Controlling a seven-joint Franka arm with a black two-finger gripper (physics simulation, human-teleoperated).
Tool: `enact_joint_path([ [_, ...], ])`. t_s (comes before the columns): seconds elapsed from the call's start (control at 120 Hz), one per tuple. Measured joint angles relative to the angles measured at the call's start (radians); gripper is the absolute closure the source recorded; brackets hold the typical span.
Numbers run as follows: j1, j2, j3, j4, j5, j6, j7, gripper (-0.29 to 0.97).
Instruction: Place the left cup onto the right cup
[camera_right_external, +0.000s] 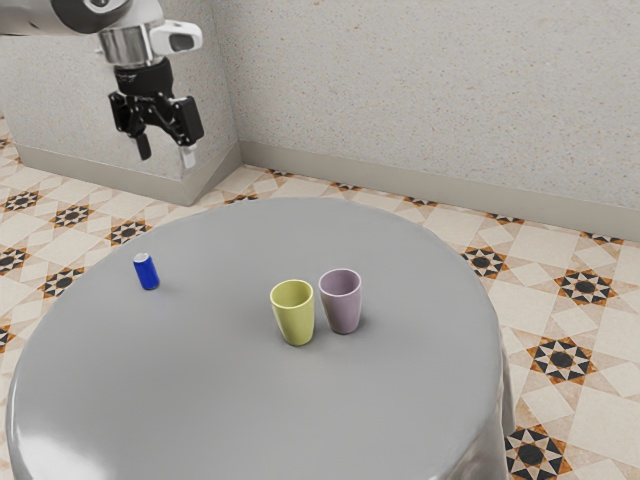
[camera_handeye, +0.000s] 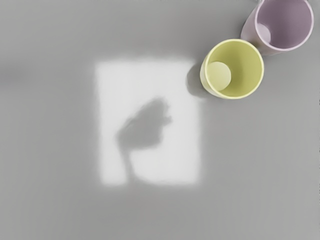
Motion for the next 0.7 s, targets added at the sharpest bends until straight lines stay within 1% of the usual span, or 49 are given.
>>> enact_joint_path([
  [0.125,0.001,0.000,0.000,0.000,-0.001,0.027,-0.005,0.02],
  [0.417,0.047,0.020,-0.001,0.001,0.001,0.054,-0.013,0.02],
  [0.7,0.008,0.094,-0.027,-0.020,0.000,0.114,-0.013,0.02],
])
